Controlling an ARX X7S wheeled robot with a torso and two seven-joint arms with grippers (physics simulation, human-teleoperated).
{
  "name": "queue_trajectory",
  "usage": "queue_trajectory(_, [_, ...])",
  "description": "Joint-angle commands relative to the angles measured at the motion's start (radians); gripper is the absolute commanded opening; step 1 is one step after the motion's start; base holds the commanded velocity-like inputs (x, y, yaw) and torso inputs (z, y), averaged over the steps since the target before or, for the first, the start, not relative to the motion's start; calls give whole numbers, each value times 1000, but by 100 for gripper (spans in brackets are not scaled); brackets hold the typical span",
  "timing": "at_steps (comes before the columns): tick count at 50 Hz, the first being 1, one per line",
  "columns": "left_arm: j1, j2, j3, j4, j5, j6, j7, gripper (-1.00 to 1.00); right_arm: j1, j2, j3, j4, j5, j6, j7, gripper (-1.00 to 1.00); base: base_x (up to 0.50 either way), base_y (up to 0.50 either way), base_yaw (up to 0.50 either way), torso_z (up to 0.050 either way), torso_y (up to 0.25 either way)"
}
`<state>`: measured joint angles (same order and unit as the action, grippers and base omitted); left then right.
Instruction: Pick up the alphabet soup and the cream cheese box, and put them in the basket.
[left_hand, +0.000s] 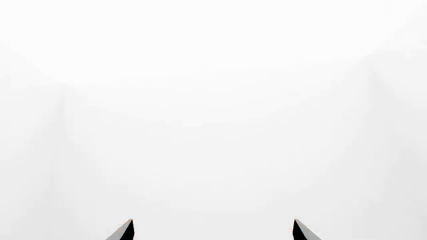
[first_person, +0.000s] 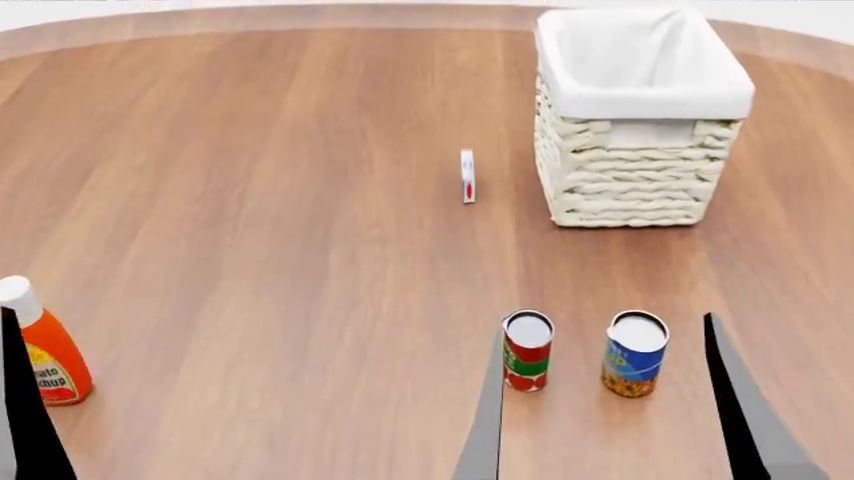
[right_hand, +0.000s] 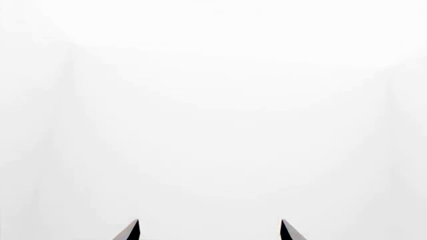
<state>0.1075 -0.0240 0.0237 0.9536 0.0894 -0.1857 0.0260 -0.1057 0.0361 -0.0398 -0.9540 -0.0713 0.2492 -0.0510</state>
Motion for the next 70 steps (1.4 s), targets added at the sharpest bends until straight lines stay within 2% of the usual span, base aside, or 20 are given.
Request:
queue_trajectory(1, [3, -6, 0, 91, 9, -20, -4, 100, -7, -15, 2, -92, -22, 27, -31, 100, 270, 0, 0, 0, 0])
queue_trajectory(50, [2, -100, 39, 57, -23, -18, -114, 100, -14, 80, -51, -60, 19, 12, 68, 100, 278, 0, 0, 0, 0])
queue_trajectory(52, [-2, -102, 40, 58, -25, -21, -117, 100, 9, 80, -46, -81, 29, 56, 67, 100, 312, 0, 0, 0, 0])
queue_trajectory(67, [1, -118, 52, 39, -29, -9, -138, 100, -1, 100, -56, -49, 37, 16, 90, 100, 315, 0, 0, 0, 1])
queue_trajectory(70, [-1, -120, 55, 41, -29, -12, -142, 100, 20, 102, -56, -70, 44, 57, 89, 100, 318, 0, 0, 0, 0])
